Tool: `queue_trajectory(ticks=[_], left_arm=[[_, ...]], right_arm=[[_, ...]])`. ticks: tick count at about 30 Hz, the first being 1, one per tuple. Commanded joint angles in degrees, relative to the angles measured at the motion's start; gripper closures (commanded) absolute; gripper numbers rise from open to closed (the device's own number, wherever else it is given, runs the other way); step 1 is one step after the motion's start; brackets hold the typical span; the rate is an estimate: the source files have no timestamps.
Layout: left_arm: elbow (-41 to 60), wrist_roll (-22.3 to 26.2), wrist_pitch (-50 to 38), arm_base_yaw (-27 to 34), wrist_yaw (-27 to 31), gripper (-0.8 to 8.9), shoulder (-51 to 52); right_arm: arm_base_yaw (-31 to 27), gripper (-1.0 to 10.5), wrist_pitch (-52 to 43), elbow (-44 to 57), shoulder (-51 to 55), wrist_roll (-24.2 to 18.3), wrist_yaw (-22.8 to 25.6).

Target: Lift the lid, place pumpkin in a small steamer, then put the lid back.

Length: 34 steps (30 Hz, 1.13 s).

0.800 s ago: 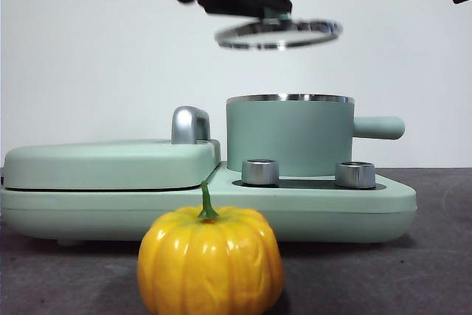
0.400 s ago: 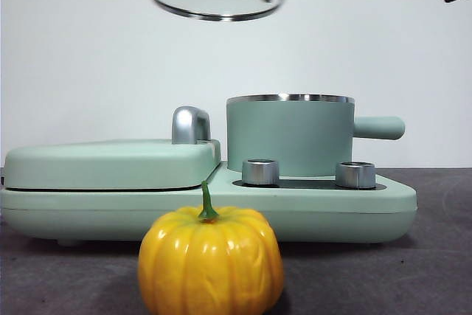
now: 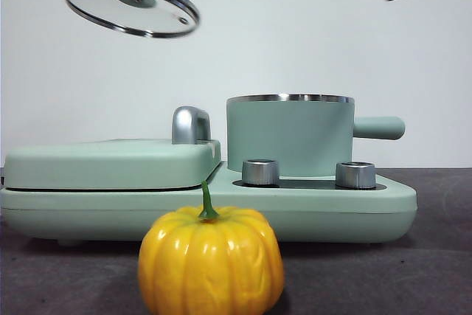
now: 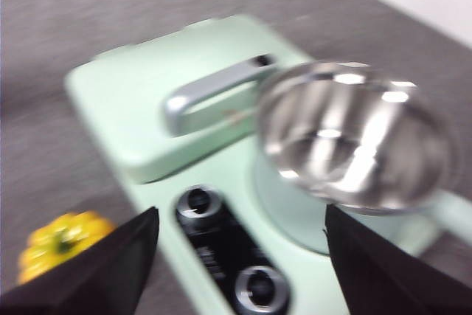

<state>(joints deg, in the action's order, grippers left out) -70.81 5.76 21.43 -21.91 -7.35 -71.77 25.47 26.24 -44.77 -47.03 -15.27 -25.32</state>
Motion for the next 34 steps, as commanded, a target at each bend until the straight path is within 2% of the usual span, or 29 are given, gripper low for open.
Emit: queue_trajectory(ticks=[1,8,14,21,26,34], left_arm=[[-1.22,-0.44,-1.62,1.40,-0.02,8.03,1.03],[-1.22,0.00,-1.57,5.20,-0.15,8.03,1.46],[-1.22,-0.02,-1.57,5.84,-0.17,8.03,1.46],[-1.22,-0.04,-1.73,5.84,-0.17,8.03,1.46],[-1.22,-0.04,-1.73,5.84,-0.17,8.03,1.46],[-1.22,-0.02,-1.70,5.84,-0.17,8.03,1.46]], right_arm=[[4.66,5.8,-0.02,-1.09,-2.38,-0.83,0.50],[16.41,5.7,-0.04,-1.09,-11.10,-3.93,2.93],[22.34,5.1,-0.52,-1.09,-19.43,-7.08,4.96],[25.77,5.0,-2.05,-1.09,-26.53,-7.78,5.92],[26.97,4.6,-5.40,-1.09,-29.53,-7.74,5.95],[28.06,4.5,-7.48,-1.09,-33.20,-7.69,5.86]])
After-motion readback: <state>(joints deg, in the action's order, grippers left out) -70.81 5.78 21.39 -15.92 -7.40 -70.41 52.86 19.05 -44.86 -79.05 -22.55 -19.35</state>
